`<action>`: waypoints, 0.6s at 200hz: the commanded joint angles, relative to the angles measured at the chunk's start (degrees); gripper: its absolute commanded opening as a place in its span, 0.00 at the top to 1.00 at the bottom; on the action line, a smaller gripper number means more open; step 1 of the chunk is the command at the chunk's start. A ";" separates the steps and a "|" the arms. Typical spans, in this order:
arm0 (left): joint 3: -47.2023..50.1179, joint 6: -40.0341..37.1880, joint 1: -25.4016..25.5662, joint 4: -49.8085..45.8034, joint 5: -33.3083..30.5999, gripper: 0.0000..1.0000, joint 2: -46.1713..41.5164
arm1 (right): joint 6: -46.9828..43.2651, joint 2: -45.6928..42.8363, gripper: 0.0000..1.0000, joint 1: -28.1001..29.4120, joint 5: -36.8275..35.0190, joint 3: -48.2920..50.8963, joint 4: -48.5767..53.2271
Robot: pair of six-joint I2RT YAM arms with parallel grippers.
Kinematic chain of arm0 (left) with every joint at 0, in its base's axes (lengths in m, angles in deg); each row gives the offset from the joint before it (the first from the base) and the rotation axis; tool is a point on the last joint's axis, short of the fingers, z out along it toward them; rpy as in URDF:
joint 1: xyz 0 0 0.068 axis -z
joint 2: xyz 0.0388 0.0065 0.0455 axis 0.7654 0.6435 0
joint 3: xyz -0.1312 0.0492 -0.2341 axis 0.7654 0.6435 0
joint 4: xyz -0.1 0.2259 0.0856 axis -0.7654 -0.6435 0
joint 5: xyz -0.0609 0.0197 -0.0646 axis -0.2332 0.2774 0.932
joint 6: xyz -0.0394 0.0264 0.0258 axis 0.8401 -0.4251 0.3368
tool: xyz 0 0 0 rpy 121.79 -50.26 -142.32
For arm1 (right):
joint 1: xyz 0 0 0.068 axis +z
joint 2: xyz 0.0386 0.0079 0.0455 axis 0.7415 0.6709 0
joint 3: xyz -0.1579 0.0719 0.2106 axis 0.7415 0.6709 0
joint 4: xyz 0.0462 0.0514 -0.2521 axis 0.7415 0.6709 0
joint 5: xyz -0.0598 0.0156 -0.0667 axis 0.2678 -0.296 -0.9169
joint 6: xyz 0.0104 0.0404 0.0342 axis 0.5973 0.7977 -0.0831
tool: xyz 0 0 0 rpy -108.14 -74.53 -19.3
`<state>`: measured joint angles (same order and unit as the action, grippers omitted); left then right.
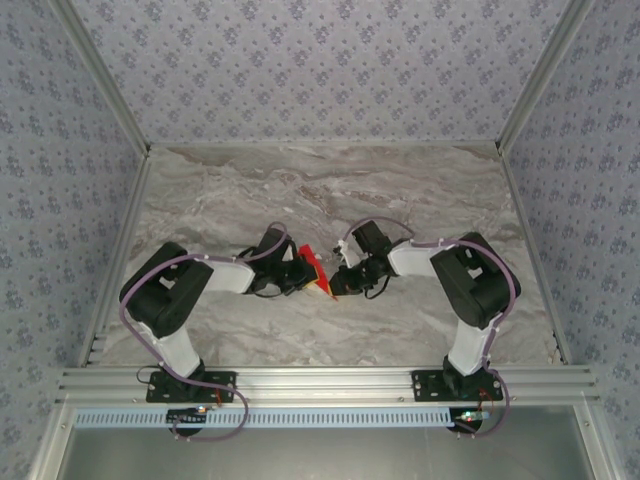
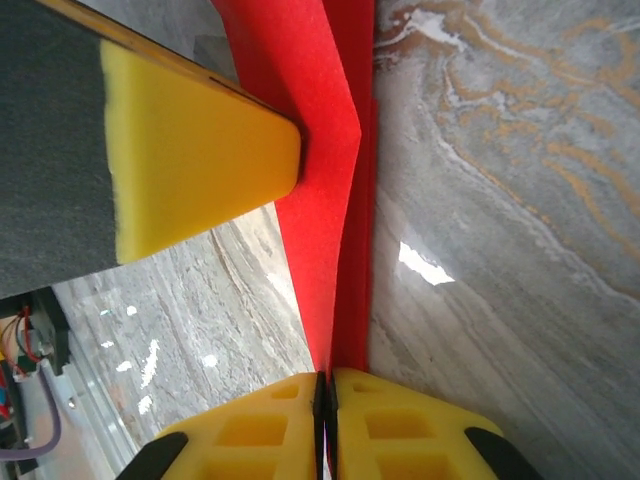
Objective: Fold a paper plane with a square sheet of paper (pick it up from the middle)
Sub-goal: Fold the wing for the fifth time at the center of the table.
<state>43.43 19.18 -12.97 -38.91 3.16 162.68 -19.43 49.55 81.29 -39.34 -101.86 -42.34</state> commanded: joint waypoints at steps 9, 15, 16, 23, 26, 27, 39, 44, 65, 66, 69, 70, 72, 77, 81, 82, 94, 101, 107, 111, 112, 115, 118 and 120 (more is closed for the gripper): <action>-0.38 -1.52 0.06 -7.31 -4.29 0.93 2.25 | 0.75 -7.59 0.79 0.48 -7.78 1.30 4.79; -0.52 -1.76 0.11 -7.46 -4.27 0.93 2.26 | 1.48 -8.75 0.78 0.55 -8.84 1.21 4.84; -0.53 -1.73 0.11 -7.48 -4.27 0.93 2.26 | 1.53 -8.93 0.78 0.57 -8.89 1.13 4.86; -0.58 -1.79 0.03 -7.71 -4.25 0.93 2.23 | 1.99 -10.08 0.77 0.75 -9.04 1.05 4.50; -0.57 -1.81 0.05 -7.75 -4.23 0.93 2.25 | 2.03 -10.56 0.77 0.82 -8.96 0.97 4.45; -0.55 -1.84 0.09 -7.76 -4.21 0.93 2.21 | 2.11 -10.67 0.77 0.88 -8.91 0.96 4.40; -0.83 -1.89 0.08 -7.86 -4.19 0.93 2.23 | 2.41 -11.61 0.77 1.78 -9.10 0.36 4.25; -0.76 -1.89 0.04 -7.86 -4.18 0.93 2.28 | 2.46 -11.59 0.78 2.28 -9.12 -0.06 4.40; -0.94 -1.88 0.08 -7.86 -4.16 0.93 2.43 | 3.60 -9.33 0.85 4.02 -9.37 -2.27 4.98; -0.96 -1.88 0.10 -7.86 -4.18 0.93 2.47 | 3.64 -9.13 0.85 4.10 -9.29 -2.32 4.97; -0.97 -1.88 0.05 -7.86 -4.18 0.93 2.51 | 4.06 -8.75 0.87 4.18 -9.35 -2.48 4.72; -1.02 -1.92 0.04 -7.86 -4.19 0.93 2.52 | 4.18 -8.58 0.88 4.18 -9.37 -2.52 4.62; -1.05 -1.91 0.03 -7.86 -4.19 0.93 2.52 | 4.38 -8.17 0.89 4.30 -9.23 -2.55 4.39; -0.99 -1.88 0.03 -7.86 -4.19 0.93 2.60 | 4.91 -7.37 0.91 4.46 -8.94 -2.77 3.79; -1.14 -1.88 0.04 -7.86 -4.19 0.93 2.61 | 5.12 -6.78 0.93 4.45 -8.45 -2.87 3.35; -1.15 -1.88 0.08 -7.86 -4.19 0.94 2.61 | 5.19 -6.63 0.94 4.49 -8.35 -2.89 3.23; -1.15 -1.88 0.06 -7.86 -4.10 0.93 2.78 | 6.08 -4.93 0.97 4.78 -7.83 -3.32 2.15; -1.19 -1.88 0.07 -7.86 -4.08 0.93 2.86 | 6.28 -4.02 0.99 4.97 -7.59 -3.77 1.84; -1.24 -1.89 0.07 -7.86 -4.02 0.93 2.94 | 6.43 -3.31 1.00 5.08 -7.68 -4.02 1.67; -1.23 -1.88 0.12 -7.86 -4.01 0.93 2.96 | 6.61 -2.87 1.00 5.11 -7.71 -4.22 1.47; -1.23 -1.88 0.12 -7.86 -4.01 0.93 2.96 | 6.64 -2.74 1.00 5.09 -7.71 -4.27 1.41; -1.24 -1.88 0.04 -7.86 -4.01 0.93 3.02 | 6.73 -2.42 1.00 5.10 -7.72 -4.40 1.32; -1.28 -1.90 0.03 -7.86 -4.01 0.93 3.00 | 6.74 -2.06 1.00 5.14 -7.68 -4.49 1.31; -1.25 -1.88 0.03 -7.92 -3.94 0.93 3.03 | 6.76 -1.84 1.00 5.13 -7.64 -4.60 1.34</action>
<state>41.86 18.53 -12.80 -41.44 2.76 163.03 -14.60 45.11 86.06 -47.21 -104.38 -40.35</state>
